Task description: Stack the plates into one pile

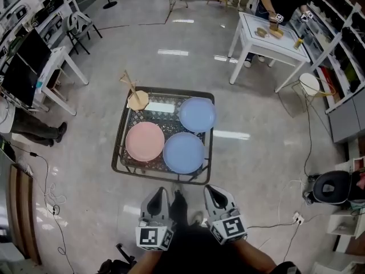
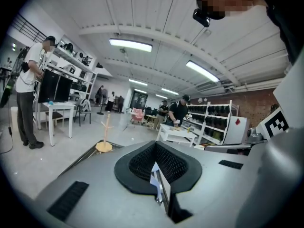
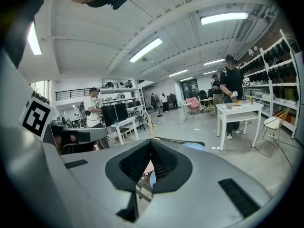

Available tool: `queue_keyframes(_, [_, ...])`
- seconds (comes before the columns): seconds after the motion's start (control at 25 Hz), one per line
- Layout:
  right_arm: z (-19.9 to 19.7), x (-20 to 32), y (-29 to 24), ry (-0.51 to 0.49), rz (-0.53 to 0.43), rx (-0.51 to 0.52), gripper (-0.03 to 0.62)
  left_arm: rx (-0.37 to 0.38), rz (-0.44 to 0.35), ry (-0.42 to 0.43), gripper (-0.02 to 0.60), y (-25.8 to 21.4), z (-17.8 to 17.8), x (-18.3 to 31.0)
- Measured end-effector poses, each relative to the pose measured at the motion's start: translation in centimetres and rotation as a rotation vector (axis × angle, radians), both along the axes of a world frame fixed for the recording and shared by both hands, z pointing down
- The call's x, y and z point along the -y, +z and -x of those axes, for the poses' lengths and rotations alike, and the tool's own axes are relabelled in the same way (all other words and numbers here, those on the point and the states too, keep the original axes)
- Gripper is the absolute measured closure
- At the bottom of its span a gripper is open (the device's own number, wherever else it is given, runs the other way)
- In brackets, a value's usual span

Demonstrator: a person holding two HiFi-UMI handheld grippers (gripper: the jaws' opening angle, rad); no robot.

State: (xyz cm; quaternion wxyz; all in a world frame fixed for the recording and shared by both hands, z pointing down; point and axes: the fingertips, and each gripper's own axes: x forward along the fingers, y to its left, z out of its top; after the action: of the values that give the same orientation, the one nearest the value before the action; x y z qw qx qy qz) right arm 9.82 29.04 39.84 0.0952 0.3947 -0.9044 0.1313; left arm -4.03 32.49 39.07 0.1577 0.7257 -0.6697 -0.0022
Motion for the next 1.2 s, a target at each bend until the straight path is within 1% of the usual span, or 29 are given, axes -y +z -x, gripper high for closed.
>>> queue_keyframes(0.28, [3.6, 6.1, 1.0, 0.028, 0.024, -0.026, 0.585, -0.015, 0.031, 0.025, 0.566, 1.2, 4.1, 6.1])
queue_keyframes(0.44, [5.6, 8.7, 2.0, 0.047, 0.054, -0.036, 0.585, -0.032, 0.058, 0.036, 0.566, 2.3, 6.7, 8.7])
queue_keyframes(0.56, [6.9, 10.4, 2.7, 0.052, 0.055, -0.048, 0.585, -0.031, 0.064, 0.049, 0.566, 3.2, 8.0, 10.5])
queue_keyframes(0.72, [7.6, 11.4, 3.9, 0.055, 0.083, -0.075, 0.585, -0.055, 0.089, 0.071, 0.566, 4.4, 8.6, 11.4])
queue_keyframes(0.88, [8.0, 12.7, 5.7, 0.062, 0.119, -0.099, 0.585, -0.068, 0.145, 0.073, 0.566, 6.7, 9.1, 12.4])
queue_keyframes(1.0, [7.9, 13.8, 7.5, 0.063, 0.160, -0.117, 0.585, -0.084, 0.192, 0.076, 0.566, 8.6, 8.8, 13.3])
queue_keyframes(1.2, [8.1, 15.2, 10.4, 0.054, 0.200, -0.139, 0.585, -0.079, 0.242, 0.062, 0.566, 11.4, 9.3, 14.4])
